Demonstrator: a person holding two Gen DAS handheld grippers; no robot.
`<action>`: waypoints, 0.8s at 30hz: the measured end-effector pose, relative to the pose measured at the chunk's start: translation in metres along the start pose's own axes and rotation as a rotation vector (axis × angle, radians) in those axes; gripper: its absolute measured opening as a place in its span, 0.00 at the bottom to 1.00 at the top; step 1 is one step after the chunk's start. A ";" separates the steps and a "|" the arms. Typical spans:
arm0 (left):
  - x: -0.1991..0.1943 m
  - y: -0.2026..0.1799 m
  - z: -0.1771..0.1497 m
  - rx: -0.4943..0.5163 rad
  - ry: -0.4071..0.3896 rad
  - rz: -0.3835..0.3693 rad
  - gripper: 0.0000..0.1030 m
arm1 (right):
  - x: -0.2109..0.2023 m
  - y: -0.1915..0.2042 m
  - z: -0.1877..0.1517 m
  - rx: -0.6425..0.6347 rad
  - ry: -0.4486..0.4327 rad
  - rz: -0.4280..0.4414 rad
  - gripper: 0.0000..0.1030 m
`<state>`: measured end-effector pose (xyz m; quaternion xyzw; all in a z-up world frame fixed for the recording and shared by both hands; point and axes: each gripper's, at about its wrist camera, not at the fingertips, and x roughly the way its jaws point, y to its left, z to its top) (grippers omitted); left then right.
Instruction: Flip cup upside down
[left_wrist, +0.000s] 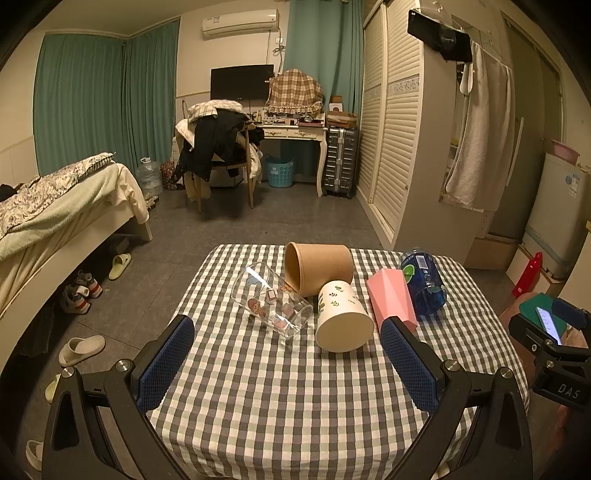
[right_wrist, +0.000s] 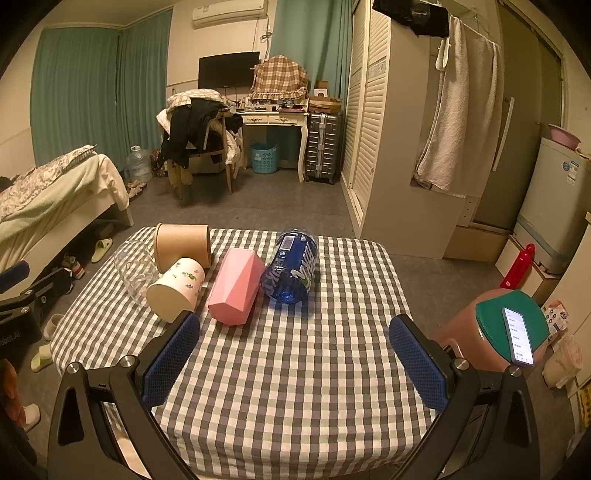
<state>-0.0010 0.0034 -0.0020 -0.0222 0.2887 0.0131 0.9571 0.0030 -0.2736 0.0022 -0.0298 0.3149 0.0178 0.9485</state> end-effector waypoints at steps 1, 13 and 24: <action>0.000 0.000 0.000 0.000 0.000 0.000 1.00 | 0.000 0.000 0.000 0.001 0.000 0.001 1.00; -0.001 0.002 -0.003 -0.001 0.001 0.001 1.00 | -0.002 0.004 0.000 0.010 -0.008 0.013 1.00; 0.036 0.016 -0.001 -0.010 0.019 0.008 1.00 | 0.031 0.016 0.006 0.025 0.019 0.010 1.00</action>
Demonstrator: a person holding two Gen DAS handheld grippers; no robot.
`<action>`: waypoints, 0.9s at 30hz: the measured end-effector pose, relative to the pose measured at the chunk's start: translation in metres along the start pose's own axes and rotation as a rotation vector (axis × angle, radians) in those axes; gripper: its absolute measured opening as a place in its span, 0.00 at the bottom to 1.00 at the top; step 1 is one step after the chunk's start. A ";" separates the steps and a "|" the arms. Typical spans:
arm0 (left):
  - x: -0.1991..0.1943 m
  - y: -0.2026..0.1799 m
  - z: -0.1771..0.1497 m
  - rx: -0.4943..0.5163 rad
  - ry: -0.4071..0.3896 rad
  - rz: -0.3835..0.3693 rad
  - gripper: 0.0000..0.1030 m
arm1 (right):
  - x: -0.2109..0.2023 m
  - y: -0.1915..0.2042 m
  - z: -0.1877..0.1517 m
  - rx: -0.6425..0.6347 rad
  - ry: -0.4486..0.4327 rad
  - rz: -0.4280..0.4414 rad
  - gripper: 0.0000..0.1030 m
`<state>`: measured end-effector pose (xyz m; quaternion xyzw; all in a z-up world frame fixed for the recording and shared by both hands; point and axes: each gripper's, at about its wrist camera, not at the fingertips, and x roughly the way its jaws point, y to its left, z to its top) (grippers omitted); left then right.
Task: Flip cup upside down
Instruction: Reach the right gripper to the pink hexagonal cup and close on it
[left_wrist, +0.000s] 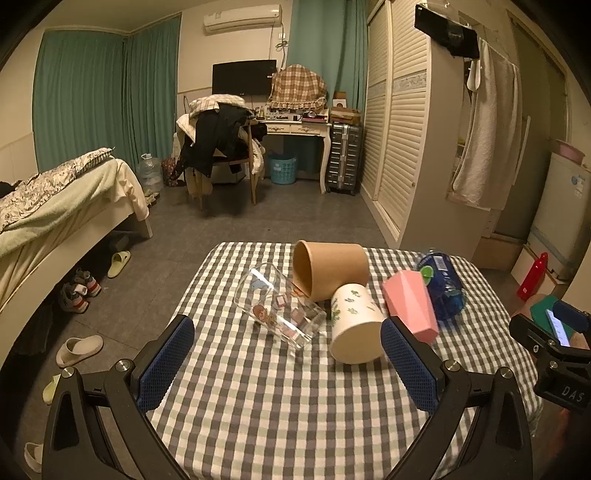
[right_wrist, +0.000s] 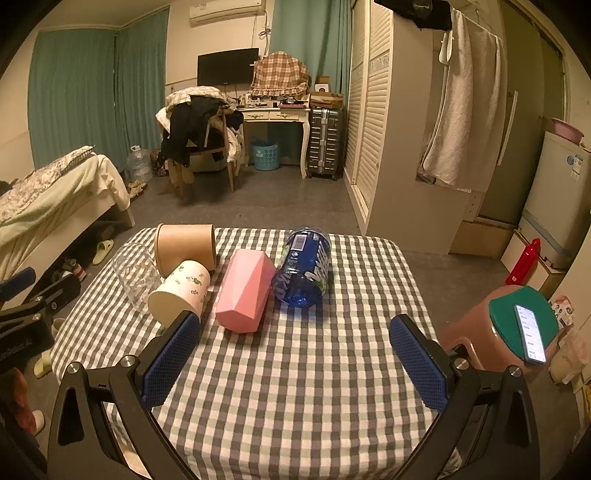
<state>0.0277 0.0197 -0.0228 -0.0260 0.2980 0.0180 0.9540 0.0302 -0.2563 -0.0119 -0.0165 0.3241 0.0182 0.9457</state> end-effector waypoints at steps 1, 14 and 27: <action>0.005 0.002 0.000 -0.003 0.003 0.002 1.00 | 0.005 0.002 0.001 0.001 0.003 0.000 1.00; 0.070 0.030 -0.014 0.010 0.095 0.042 1.00 | 0.126 0.028 -0.003 0.052 0.187 0.085 0.82; 0.103 0.035 -0.022 0.018 0.151 0.037 1.00 | 0.185 0.038 -0.005 0.084 0.269 0.158 0.58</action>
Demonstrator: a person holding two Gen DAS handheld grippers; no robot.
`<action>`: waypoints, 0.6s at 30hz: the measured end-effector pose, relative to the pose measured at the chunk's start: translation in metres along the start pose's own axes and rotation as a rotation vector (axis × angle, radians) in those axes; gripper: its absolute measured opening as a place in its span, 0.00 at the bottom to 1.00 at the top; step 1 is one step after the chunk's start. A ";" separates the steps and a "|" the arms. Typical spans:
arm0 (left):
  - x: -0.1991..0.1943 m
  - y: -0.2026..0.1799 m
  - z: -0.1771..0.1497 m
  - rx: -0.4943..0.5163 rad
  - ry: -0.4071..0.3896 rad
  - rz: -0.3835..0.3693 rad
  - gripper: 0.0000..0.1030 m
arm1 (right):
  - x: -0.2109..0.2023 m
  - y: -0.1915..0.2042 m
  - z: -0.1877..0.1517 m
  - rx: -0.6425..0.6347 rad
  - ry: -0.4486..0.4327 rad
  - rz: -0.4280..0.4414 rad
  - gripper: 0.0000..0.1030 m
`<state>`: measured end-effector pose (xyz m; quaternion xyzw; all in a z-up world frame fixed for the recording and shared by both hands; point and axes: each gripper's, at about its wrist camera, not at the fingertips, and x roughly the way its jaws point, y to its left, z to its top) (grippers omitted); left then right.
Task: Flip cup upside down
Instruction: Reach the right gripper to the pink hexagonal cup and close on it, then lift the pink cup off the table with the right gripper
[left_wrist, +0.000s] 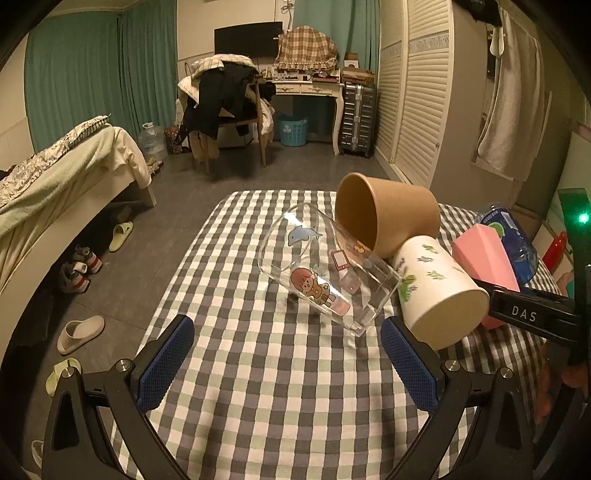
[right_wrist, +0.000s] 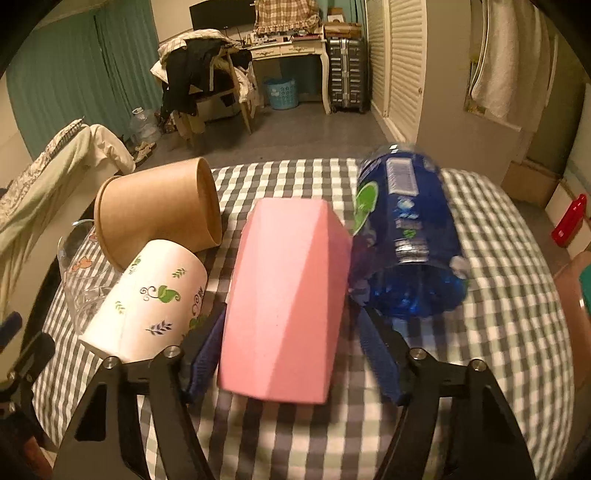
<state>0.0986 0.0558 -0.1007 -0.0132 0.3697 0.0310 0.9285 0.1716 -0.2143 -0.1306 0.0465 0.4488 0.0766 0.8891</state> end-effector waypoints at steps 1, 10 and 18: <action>-0.001 -0.001 -0.001 0.003 0.002 0.000 1.00 | 0.002 0.001 -0.001 0.003 0.004 0.007 0.58; -0.037 -0.013 -0.007 0.012 -0.046 -0.013 1.00 | -0.050 0.003 -0.028 -0.038 -0.048 -0.005 0.57; -0.085 -0.016 -0.026 -0.001 -0.084 -0.015 1.00 | -0.102 0.016 -0.082 -0.071 -0.046 0.019 0.57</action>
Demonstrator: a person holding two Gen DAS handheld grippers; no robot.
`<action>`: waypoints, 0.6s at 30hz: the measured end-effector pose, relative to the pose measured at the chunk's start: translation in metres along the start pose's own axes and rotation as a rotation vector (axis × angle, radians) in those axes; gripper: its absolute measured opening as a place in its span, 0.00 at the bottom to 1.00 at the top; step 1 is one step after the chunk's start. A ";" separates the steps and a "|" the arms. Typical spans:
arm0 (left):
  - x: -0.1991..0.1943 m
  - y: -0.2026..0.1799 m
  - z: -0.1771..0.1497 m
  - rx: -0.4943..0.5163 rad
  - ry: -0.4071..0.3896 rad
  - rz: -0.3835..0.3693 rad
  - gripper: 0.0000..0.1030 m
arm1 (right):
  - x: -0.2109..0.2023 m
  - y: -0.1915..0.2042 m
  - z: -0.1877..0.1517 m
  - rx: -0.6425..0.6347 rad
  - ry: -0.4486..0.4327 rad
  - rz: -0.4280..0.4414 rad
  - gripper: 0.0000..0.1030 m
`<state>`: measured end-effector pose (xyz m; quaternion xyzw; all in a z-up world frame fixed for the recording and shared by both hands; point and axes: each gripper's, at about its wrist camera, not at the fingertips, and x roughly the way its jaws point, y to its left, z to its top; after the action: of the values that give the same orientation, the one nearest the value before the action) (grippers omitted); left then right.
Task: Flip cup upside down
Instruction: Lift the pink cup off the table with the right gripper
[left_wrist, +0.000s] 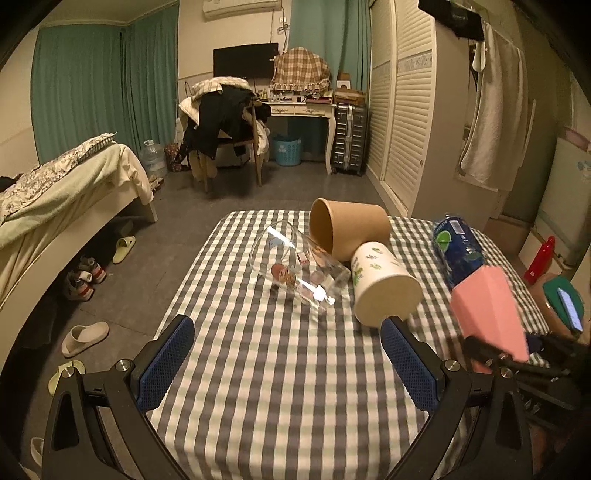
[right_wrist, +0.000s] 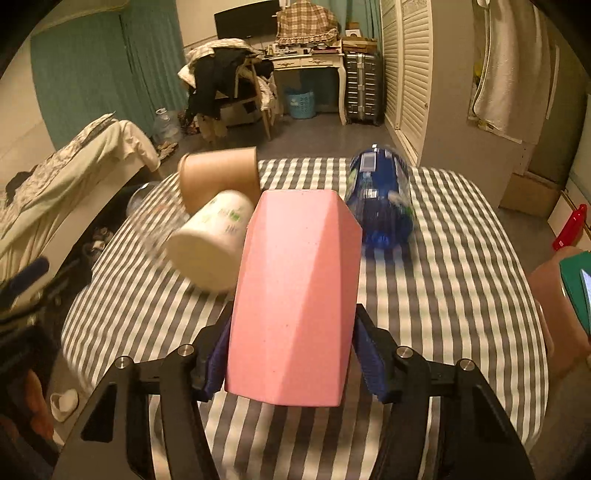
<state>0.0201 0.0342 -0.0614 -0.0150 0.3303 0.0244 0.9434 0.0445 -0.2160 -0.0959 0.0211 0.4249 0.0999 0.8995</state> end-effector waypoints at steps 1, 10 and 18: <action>-0.005 0.000 -0.004 -0.002 0.000 0.000 1.00 | 0.000 0.001 -0.003 0.000 0.006 0.001 0.57; -0.014 0.000 -0.029 -0.003 0.043 0.026 1.00 | 0.006 0.004 -0.032 0.013 0.056 0.002 0.57; -0.016 -0.008 -0.033 -0.007 0.053 0.048 1.00 | 0.006 -0.003 -0.030 0.048 0.061 0.032 0.72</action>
<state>-0.0122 0.0238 -0.0772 -0.0110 0.3553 0.0478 0.9335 0.0254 -0.2189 -0.1198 0.0462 0.4539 0.1046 0.8837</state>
